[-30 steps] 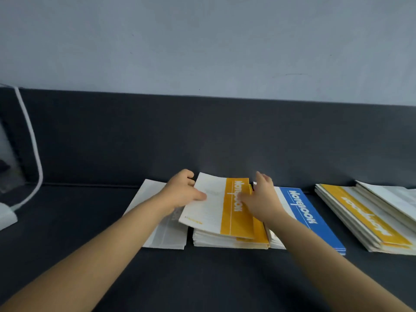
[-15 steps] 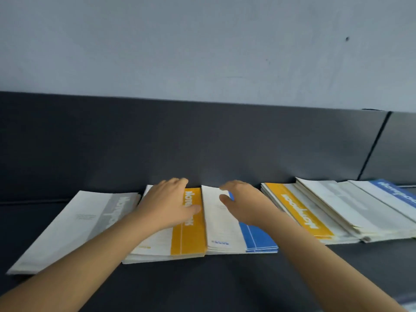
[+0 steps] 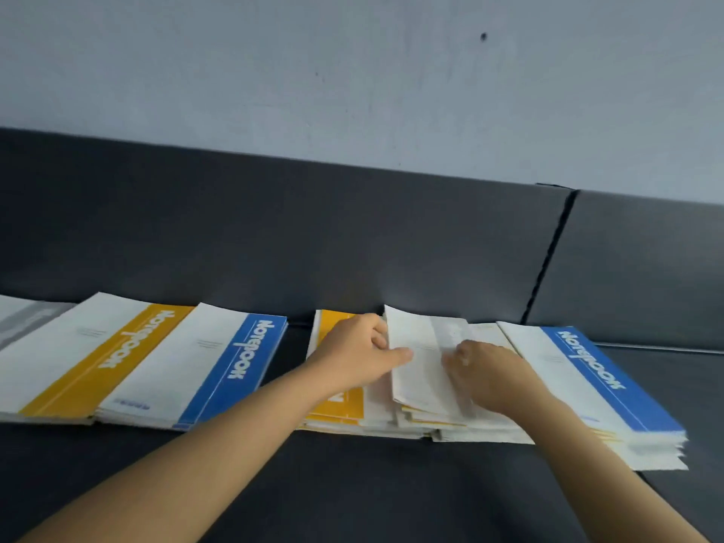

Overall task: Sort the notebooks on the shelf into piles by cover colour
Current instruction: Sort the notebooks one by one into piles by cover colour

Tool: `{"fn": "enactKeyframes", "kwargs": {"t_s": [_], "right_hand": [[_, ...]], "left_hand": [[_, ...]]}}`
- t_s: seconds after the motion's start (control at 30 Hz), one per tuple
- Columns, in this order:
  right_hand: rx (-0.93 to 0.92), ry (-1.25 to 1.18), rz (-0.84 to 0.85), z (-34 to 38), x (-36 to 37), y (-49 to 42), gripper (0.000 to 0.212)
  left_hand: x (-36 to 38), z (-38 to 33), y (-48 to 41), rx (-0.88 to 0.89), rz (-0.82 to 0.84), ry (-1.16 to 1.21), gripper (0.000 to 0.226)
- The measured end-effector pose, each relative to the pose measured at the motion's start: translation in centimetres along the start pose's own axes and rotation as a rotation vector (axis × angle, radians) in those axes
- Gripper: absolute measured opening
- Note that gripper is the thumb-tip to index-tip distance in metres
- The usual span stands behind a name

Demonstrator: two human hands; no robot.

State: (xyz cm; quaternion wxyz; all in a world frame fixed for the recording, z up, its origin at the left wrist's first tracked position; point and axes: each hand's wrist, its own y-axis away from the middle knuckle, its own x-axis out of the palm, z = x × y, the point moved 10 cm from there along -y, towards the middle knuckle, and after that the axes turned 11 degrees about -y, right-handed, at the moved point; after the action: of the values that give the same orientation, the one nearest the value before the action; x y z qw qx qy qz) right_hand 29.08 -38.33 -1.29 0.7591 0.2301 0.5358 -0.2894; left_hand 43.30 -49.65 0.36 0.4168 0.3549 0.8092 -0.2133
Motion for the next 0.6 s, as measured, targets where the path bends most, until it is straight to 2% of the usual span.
{"fn": "enactKeyframes", "kwargs": {"t_s": [0.07, 0.13, 0.2, 0.27, 0.33, 0.47, 0.6], "right_hand": [[-0.027, -0.006, 0.046, -0.4, 0.9, -0.3, 0.041], [-0.058, -0.007, 0.05, -0.2, 1.1, -0.2, 0.045], [-0.087, -0.042, 0.027, 0.0, 1.1, -0.1, 0.046], [-0.067, -0.108, 0.015, 0.1, 0.8, 0.2, 0.047], [-0.065, -0.116, 0.007, 0.7, 0.3, 0.6, 0.053], [-0.1, -0.319, -0.117, 3.9, -2.5, 2.1, 0.062], [-0.191, -0.439, -0.268, 10.9, -4.5, 3.8, 0.059]], "left_hand": [[0.6, -0.8, -0.5, -0.03, -0.028, 0.039, 0.043], [0.9, -1.2, -0.8, -0.058, -0.046, 0.114, 0.051], [2.0, -1.1, -1.1, -0.114, 0.01, 0.28, 0.06], [3.2, -1.1, -1.3, -0.154, 0.086, 0.417, 0.053], [3.1, -1.1, -1.0, -0.142, 0.095, 0.476, 0.047], [-0.7, -0.6, 0.9, -0.039, 0.019, 0.567, 0.055], [-7.3, 3.3, 3.4, 0.023, -0.068, 0.552, 0.049]]}}
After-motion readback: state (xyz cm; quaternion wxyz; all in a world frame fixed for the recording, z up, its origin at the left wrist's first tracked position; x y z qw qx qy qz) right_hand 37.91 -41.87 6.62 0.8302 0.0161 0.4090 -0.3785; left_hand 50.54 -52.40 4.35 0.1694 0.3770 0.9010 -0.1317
